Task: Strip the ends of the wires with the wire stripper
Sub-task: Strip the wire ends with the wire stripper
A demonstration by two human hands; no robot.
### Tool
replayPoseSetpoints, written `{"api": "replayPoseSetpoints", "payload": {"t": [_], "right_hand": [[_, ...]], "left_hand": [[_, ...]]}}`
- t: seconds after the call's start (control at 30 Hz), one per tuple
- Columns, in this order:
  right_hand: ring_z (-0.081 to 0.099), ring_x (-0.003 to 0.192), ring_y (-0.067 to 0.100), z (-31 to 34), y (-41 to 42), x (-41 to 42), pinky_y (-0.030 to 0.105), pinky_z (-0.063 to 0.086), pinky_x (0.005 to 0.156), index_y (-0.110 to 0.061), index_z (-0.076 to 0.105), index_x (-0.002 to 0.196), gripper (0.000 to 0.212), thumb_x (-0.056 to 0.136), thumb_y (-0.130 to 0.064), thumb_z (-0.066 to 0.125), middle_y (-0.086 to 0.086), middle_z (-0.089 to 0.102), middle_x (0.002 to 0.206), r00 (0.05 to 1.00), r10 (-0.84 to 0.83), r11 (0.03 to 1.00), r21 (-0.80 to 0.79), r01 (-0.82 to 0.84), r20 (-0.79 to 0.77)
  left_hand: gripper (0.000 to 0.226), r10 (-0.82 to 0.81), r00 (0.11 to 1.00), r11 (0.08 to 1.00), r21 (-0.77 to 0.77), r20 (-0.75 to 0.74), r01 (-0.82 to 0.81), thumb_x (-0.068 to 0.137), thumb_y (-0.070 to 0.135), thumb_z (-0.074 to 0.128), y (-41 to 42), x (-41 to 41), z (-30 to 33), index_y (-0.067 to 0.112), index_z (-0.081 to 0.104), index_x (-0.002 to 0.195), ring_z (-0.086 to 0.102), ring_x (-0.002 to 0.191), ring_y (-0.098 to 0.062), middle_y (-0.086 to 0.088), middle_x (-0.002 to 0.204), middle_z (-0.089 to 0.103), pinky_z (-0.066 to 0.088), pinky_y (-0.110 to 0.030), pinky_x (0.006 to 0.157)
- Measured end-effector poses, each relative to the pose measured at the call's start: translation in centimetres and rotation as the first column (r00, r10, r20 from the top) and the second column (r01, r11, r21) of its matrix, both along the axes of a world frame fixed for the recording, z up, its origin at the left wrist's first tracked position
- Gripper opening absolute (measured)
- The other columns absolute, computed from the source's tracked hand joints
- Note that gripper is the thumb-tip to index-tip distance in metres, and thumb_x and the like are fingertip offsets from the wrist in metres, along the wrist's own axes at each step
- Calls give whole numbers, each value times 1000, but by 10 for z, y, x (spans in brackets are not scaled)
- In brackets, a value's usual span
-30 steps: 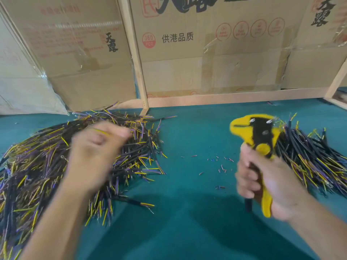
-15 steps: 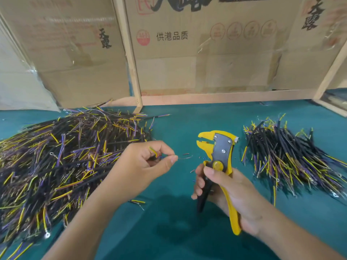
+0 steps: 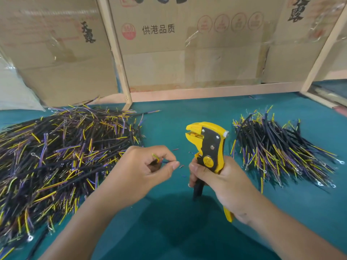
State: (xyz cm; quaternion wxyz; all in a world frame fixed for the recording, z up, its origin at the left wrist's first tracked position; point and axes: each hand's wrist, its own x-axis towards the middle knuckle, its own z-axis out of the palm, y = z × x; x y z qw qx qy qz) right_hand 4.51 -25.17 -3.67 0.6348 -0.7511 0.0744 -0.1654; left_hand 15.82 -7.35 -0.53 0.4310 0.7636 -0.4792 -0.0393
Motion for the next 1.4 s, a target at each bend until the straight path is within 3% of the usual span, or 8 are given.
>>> {"api": "replayPoseSetpoints", "payload": {"t": [0.2,0.37,0.8,1.03,1.13,1.23,1.33,1.4], "right_hand": [[67,78,33,1,-1,-1,58,53,90,-17,69,82,29,79,-44,59,5,72,72,1000,27,1000,-11,-27,-13],[67,69,26,2,-1,-1,61,53,90,-23,70,75,15,81,-35,63,4,68,68,997,76,991,114,-75,-5],[68,67,25,2,-1,-1,59,56,86,-24,70,76,17,74,-38,62,4,67,67,998,67,993,95,-67,1],[65,65,26,3,-10,0,64,55,84,-20,67,71,17,83,-20,56,5,65,64,999,31,991,129,-34,31],[65,66,28,3,-11,1,64,56,85,-21,69,73,17,85,-20,57,6,65,67,999,34,979,199,-39,30],[61,67,31,3,-9,3,59,58,81,-12,68,79,12,85,-18,60,13,60,72,995,97,921,381,-86,-8],[60,70,32,6,-8,3,48,58,74,-4,67,90,16,80,-8,55,17,59,78,972,234,761,625,-174,-14],[62,76,34,6,-8,2,47,58,78,-1,66,98,28,75,0,51,20,61,85,959,282,670,709,-219,30]], "left_hand": [[24,-17,1000,999,-30,-5,17,87,50,60,1,-1,2,27,65,81,29,56,-28,-17,61,41,24,-31,50],[22,-23,999,999,-48,-29,21,87,48,62,1,-2,2,28,65,79,29,56,-29,-16,60,40,24,-32,51],[25,-41,997,995,-90,-70,35,86,48,64,2,-2,2,23,66,79,31,55,-30,-13,60,42,24,-31,49],[18,45,994,967,-247,-98,-68,86,25,73,11,4,18,18,67,70,32,52,-2,6,57,51,27,-12,47],[20,36,993,964,-257,-116,-65,86,23,74,11,0,21,10,67,72,31,52,-13,-9,59,50,26,-20,46],[18,70,985,955,-274,-155,-111,85,24,68,7,-1,18,11,69,73,34,55,-34,-14,61,54,27,-35,48],[18,95,965,942,-292,-246,-168,85,28,65,3,-2,16,14,68,74,23,45,-8,9,45,39,22,-18,44],[19,116,949,935,-291,-292,-204,84,30,65,0,-2,13,16,68,72,21,46,-7,13,45,35,20,-19,44]]}}
